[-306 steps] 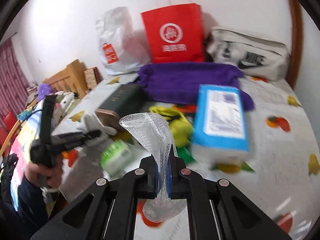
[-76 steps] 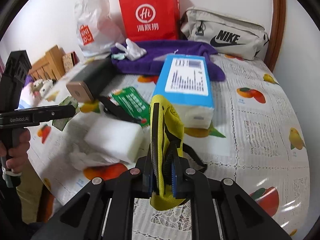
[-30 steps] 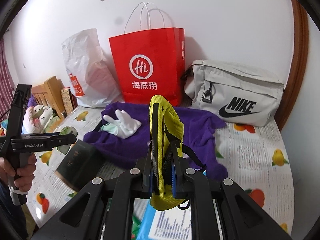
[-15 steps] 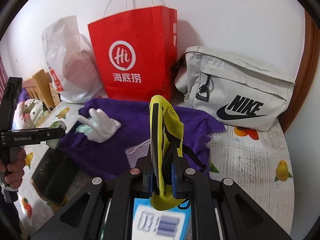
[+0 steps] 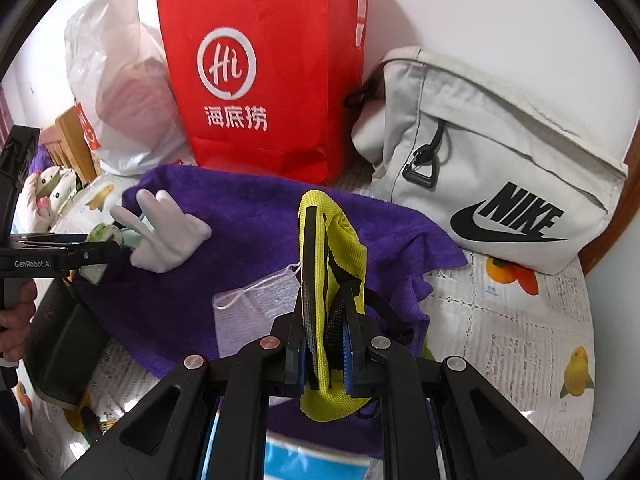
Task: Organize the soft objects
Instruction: 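Lower both items onto the towel and open both grippers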
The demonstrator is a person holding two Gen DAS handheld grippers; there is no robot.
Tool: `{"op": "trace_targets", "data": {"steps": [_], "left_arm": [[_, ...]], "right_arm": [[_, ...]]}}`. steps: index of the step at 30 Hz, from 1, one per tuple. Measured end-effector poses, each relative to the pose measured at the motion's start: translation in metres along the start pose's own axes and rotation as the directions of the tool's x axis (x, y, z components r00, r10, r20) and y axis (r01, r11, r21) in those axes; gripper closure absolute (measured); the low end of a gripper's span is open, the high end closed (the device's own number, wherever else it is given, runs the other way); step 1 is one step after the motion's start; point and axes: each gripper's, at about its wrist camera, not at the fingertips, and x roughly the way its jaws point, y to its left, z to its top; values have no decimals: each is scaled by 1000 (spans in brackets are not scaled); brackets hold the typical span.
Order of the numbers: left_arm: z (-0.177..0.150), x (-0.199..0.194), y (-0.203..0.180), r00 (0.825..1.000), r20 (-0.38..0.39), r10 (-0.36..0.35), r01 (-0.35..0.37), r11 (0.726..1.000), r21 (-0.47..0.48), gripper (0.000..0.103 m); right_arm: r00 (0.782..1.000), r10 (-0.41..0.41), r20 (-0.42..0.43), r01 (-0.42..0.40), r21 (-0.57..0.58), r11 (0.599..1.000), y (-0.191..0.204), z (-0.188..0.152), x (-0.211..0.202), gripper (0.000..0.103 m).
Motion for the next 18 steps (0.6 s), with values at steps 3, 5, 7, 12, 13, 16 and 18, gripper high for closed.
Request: {"op": "trace_targets", "data": {"steps": [3, 5, 7, 12, 13, 16, 18], "left_arm": [[1, 5, -1, 1000, -15, 12, -12, 1000, 2, 31], [0, 8, -2, 1000, -17, 17, -17, 1000, 5, 31], [1, 9, -2, 1000, -13, 17, -17, 1000, 10, 31], [4, 12, -2, 999, -29, 16, -16, 1000, 17, 30], [5, 12, -2, 999, -32, 14, -13, 1000, 17, 30], [7, 15, -3, 999, -40, -10, 11, 1000, 13, 24], [6, 14, -4, 999, -42, -23, 23, 1000, 7, 20]], "right_arm": [[1000, -4, -17, 4, -7, 1000, -1, 4, 10, 90], [999, -14, -30, 14, -7, 1000, -2, 6, 17, 90], [999, -18, -45, 18, -10, 1000, -2, 8, 24, 90], [997, -17, -72, 18, 4, 1000, -4, 8, 34, 89], [997, -16, -75, 16, 3, 1000, -4, 8, 35, 89], [997, -19, -77, 19, -2, 1000, -4, 7, 37, 89], [997, -20, -77, 20, 0, 1000, -5, 7, 37, 84]]}}
